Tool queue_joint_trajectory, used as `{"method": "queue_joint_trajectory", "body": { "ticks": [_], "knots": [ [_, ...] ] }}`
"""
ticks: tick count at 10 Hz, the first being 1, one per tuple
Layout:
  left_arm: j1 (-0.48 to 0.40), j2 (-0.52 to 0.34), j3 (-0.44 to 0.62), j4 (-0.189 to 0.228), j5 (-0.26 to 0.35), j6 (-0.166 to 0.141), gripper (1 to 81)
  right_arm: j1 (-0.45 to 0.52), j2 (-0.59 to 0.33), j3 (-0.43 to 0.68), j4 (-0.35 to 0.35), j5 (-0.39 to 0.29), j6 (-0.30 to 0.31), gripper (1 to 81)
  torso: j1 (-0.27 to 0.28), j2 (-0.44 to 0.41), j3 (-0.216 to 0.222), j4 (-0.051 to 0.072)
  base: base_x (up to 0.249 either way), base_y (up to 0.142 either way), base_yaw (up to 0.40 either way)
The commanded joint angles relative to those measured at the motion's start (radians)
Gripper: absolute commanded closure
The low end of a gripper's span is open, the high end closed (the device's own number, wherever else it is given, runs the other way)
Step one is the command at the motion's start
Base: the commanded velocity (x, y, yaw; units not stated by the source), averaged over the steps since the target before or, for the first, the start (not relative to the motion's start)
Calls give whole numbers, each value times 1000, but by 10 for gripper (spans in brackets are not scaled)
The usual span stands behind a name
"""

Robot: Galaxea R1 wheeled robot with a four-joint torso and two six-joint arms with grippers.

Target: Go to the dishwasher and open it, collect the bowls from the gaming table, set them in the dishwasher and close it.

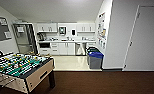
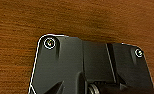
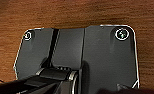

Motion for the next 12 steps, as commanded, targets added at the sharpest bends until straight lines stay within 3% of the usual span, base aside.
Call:
{"method": "queue_joint_trajectory", "body": {
  "ticks": [1,12],
  "knots": [
    [-57,7,-1,7,44,11,10,58,0,4,11,-43,1,10,0,0,0,0,151,0,0],
    [-54,-9,1,13,44,11,10,52,15,11,9,-43,1,10,0,0,0,0,157,0,0]
  ]
}}
